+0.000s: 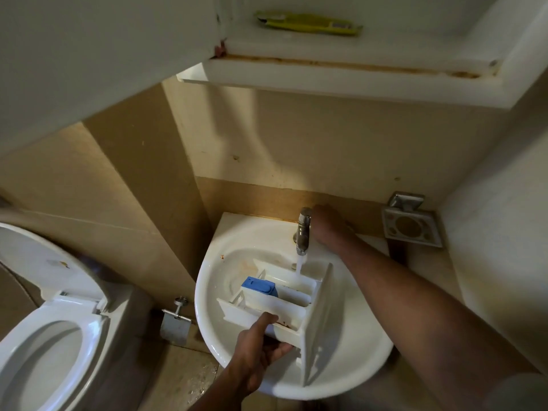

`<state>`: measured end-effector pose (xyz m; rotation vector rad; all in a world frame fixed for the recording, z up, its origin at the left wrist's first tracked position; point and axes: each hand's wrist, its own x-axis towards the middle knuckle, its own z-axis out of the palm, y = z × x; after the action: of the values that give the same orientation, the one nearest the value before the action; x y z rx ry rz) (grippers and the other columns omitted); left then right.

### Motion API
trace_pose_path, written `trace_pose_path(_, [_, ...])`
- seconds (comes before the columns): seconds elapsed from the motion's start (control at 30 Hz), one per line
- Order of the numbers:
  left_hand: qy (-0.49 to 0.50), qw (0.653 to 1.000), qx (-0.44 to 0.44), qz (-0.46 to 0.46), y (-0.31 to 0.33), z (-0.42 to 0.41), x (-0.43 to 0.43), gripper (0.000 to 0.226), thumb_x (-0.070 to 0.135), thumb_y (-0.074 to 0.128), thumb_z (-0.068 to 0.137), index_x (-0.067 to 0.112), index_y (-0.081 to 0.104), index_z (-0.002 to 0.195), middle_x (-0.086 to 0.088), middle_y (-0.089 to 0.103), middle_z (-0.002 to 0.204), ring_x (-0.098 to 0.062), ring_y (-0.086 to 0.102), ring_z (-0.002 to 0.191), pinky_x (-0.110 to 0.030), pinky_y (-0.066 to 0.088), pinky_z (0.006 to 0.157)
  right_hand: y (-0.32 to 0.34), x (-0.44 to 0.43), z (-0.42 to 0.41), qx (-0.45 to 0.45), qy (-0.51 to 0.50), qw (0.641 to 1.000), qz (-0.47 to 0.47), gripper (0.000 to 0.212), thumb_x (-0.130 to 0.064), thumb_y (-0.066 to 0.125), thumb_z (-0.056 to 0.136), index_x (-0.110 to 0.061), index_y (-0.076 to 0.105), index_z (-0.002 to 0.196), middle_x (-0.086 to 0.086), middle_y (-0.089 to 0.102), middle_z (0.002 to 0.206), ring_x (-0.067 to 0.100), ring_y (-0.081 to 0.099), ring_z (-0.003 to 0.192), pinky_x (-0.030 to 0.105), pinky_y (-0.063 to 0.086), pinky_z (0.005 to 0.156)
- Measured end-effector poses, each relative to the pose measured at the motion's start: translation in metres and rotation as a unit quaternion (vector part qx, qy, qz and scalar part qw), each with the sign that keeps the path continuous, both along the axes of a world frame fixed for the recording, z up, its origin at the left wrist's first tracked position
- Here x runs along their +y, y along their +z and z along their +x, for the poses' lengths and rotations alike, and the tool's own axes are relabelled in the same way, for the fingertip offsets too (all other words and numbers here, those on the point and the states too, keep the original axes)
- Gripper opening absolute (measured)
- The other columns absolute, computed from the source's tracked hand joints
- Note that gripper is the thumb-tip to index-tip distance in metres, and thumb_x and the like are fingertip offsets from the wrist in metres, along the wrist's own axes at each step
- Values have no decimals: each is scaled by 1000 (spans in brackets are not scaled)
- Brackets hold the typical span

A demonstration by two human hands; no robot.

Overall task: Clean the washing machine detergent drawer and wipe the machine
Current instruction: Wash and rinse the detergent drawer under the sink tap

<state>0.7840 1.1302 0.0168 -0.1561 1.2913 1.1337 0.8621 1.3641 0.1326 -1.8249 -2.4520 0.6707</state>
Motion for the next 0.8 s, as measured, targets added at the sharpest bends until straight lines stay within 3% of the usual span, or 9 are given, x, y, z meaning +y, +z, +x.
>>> trace_pose_path(0.2, [-35, 999, -33, 8, 9, 20, 9, 36, 13, 66, 87, -12, 67, 113, -31, 73, 100, -35, 74, 83, -39, 62, 70, -7, 6, -1, 19, -22, 1000, -13, 33, -18, 40, 103, -5, 61, 124, 17, 58, 130, 32, 56, 121, 29, 34, 84])
trace_pose_path(0.4, [-3, 999, -5, 36, 9, 28, 17, 32, 2, 70, 84, -10, 66, 113, -28, 73, 98, -39, 73, 91, -44, 62, 78, -25, 9, -1, 47, -68, 997, -13, 28, -13, 43, 101, -3, 64, 116, 16, 64, 122, 31, 61, 114, 32, 43, 83])
trace_pose_path(0.5, [35, 998, 7, 49, 5, 23, 22, 31, 3, 67, 87, -5, 64, 117, -28, 73, 106, -42, 72, 99, -47, 61, 83, -39, 5, -1, 133, -101, 985, -32, 19, -12, 53, 96, -6, 66, 109, 13, 68, 112, 29, 63, 105, 28, 38, 75])
trace_pose_path(0.6, [39, 998, 16, 55, 1, 18, 24, 32, 4, 66, 89, 0, 62, 120, -25, 74, 106, -41, 73, 98, -46, 62, 78, -53, -9, 2, 220, -142, 963, -56, 32, -14, 67, 88, -10, 61, 119, 8, 69, 110, 26, 65, 104, 31, 48, 77])
trace_pose_path(0.67, [32, 998, 35, 48, -2, 15, 24, 31, 4, 64, 90, 1, 62, 120, -23, 75, 105, -39, 73, 97, -43, 62, 73, -61, -21, 4, 271, -171, 944, -79, 29, -17, 67, 89, -7, 62, 115, 10, 70, 107, 27, 66, 104, 37, 53, 83])
trace_pose_path(0.8, [-16, 996, 83, 32, -6, -3, 25, 27, 10, 57, 93, -2, 62, 116, -24, 72, 103, -37, 74, 89, -40, 61, 70, -71, -35, 13, 294, -204, 928, -105, 52, -35, 65, 91, -4, 51, 131, 11, 65, 119, 25, 61, 108, 30, 44, 80])
